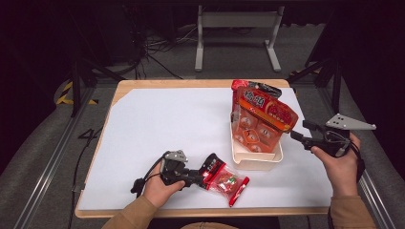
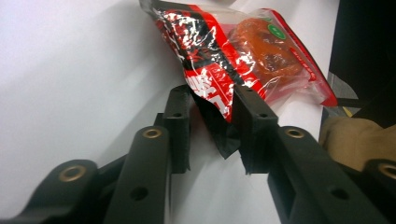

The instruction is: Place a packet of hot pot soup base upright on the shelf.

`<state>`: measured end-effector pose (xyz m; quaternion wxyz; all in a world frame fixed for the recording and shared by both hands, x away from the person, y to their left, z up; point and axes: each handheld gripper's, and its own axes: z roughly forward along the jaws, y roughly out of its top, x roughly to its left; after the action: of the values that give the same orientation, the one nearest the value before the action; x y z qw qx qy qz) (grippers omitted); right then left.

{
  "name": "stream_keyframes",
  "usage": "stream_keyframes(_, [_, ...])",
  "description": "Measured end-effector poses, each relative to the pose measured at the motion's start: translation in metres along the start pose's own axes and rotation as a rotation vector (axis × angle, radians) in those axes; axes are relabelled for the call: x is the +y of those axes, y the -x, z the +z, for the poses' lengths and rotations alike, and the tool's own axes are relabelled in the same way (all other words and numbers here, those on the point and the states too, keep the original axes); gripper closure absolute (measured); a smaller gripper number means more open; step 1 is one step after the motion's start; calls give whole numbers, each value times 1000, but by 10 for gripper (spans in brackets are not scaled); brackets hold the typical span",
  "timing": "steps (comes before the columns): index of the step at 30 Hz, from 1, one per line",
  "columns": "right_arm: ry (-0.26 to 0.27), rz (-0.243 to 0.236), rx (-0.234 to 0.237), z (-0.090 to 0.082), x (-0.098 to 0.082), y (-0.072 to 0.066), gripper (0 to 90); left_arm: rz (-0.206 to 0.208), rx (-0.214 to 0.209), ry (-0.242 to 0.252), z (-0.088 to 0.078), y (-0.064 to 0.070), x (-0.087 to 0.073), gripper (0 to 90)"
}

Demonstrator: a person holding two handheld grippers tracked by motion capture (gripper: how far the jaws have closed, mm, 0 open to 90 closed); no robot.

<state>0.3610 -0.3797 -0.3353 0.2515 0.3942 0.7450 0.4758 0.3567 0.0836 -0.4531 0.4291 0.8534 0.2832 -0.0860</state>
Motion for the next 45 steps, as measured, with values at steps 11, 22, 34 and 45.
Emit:
stream_keyframes(11, [7, 3, 1, -1, 0, 1, 347, 3, 22, 23, -6, 8, 6, 900])
stream_keyframes(22, [5, 11, 0, -1, -1, 3, 347, 83, -9, 93, -35, 23, 23, 900])
stream_keyframes(34, [8, 20, -1, -1, -2, 5, 347, 197, 17, 146, -72, 42, 40, 900])
stream_keyframes(45, [3, 31, 1, 1, -3, 6, 345, 250, 42, 178, -95, 46, 50, 900])
